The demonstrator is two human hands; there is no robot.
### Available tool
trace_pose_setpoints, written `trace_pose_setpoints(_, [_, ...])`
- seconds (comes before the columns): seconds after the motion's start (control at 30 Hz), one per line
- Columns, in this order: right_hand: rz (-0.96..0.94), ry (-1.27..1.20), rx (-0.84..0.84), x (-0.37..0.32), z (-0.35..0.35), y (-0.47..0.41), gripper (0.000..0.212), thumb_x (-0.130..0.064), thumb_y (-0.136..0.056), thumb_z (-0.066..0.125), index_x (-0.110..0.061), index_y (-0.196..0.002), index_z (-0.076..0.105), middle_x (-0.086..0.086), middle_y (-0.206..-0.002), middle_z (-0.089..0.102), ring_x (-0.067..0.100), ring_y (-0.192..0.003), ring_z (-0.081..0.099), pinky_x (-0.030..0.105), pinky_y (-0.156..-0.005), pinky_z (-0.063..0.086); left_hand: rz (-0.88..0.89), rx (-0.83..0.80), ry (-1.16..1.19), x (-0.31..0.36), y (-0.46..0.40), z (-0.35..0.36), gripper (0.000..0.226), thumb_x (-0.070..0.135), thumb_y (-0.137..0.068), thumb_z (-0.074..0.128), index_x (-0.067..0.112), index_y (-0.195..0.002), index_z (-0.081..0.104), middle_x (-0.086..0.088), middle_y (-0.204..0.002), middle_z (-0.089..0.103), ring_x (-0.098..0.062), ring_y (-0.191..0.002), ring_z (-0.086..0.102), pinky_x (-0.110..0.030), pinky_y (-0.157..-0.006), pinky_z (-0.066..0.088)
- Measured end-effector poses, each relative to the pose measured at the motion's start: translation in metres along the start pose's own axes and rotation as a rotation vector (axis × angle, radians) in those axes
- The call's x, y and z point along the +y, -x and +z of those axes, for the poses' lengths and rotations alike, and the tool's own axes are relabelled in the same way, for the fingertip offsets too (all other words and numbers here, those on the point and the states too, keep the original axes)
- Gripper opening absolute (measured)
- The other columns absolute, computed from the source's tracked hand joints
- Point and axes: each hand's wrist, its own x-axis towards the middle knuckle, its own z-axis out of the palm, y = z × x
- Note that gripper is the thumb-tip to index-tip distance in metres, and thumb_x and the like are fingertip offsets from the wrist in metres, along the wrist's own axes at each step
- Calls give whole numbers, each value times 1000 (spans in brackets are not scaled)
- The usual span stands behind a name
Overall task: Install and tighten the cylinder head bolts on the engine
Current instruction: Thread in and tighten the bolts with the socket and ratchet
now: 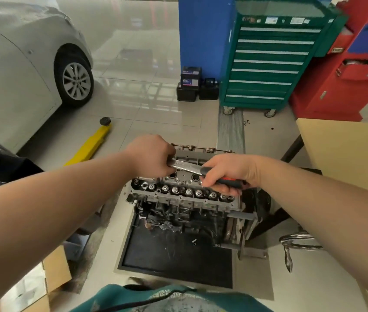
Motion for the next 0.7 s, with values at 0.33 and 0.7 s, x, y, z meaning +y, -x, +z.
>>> trace_pose_setpoints(0.33, [-15,5,152,-4,40,2,9,-17,-95,65,-10,-92,61,9,-61,57,21,-41,51,24,-38,39,161,-33,50,-21,10,-4,18,30,-83,62,21,-68,59,5,-55,55,-10,-50,49,-18,-51,30])
trace_pose_setpoints(0.7, [-57,1009,614,-28,36,-10,31,-22,-89,60,-32,-118,53,-6,-92,62,16,-81,61,44,-71,59,15,-287,768,-42,9,-9,45,27,-78,91,33,-113,65,16,-106,70,-1,-91,67,-16,-76,49])
